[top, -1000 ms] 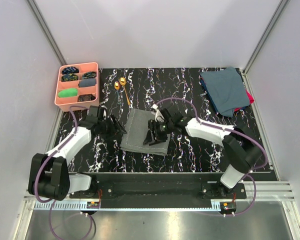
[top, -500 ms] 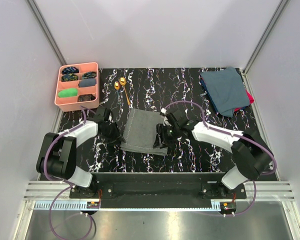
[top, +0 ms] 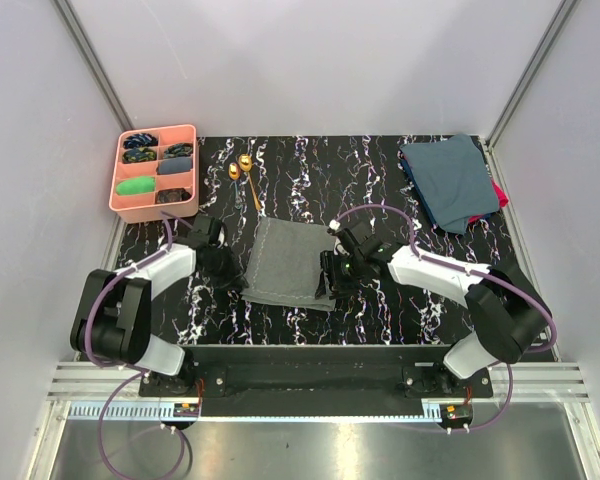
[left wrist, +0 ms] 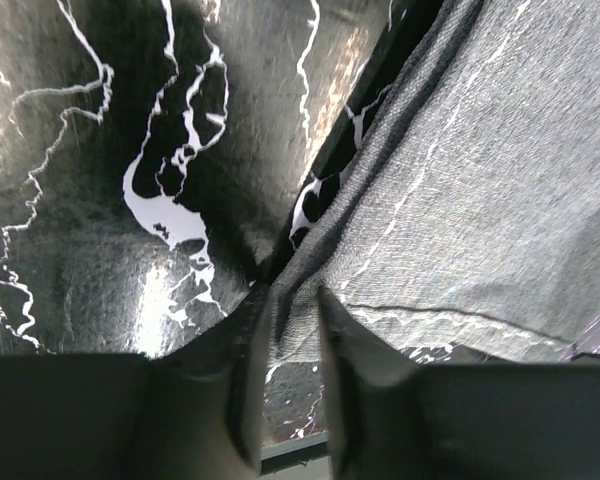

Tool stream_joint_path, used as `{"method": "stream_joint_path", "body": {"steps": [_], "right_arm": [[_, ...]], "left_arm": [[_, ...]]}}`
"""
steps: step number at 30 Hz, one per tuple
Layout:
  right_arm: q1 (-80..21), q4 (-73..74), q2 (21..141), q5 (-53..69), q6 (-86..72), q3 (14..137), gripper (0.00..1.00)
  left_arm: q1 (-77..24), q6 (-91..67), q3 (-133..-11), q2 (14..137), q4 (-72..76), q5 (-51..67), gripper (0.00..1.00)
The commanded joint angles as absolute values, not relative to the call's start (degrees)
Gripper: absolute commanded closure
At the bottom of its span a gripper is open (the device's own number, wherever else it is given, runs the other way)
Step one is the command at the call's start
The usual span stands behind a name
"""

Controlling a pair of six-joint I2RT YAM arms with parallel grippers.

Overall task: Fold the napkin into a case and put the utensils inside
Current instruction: Smooth out the square-folded napkin.

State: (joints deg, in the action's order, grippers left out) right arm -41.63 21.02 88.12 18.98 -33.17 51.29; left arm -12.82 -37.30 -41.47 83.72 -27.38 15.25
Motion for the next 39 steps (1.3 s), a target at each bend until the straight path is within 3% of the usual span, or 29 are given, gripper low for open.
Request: {"method": "stream_joint_path", "body": {"steps": [1,8,10,19,20,23,26,32,39], "right_arm": [[-41.48,21.36,86.75,17.84,-31.99,52.12,0.48],[-41.48,21.27,88.24,17.58,-31.82,52.82,0.47],[-41.48,21.36,89.29,17.58,-31.82,53.35,0.48],[-41.4,21.36,91.06,18.46,-32.34,55.55,0.56],[-41.4,21.36,90.79,18.46,-32.34,55.46,0.56],[-41.48,21.44,89.48,18.19,-32.52,54.93,0.56],[-41.48,21.36,88.77,18.11,-32.61,54.58,0.57],[-41.48,21.36,88.95,18.19,-32.52,54.67,0.57],[-41.57,21.36,89.38,18.19,-32.08,54.58,0.58]], "left_arm": [[-13.18,-36.74,-41.04,80.42,-26.28,15.47,0.76],[-13.36,-37.79,-40.61,76.91,-27.07,16.52,0.91],[-13.53,-38.23,-40.26,74.98,-27.16,17.48,1.0],[-14.59,-40.69,-38.5,71.46,-27.51,18.38,1.0],[-14.59,-39.91,-38.67,71.28,-28.47,17.67,0.99],[-14.59,-37.98,-40.25,70.84,-31.27,12.58,0.64],[-14.59,-37.27,-40.96,72.15,-31.38,11.34,0.53],[-14.59,-36.3,-40.26,77.52,-27.96,13.79,0.5],[-14.59,-36.74,-38.85,78.05,-25.58,14.07,0.59]]}}
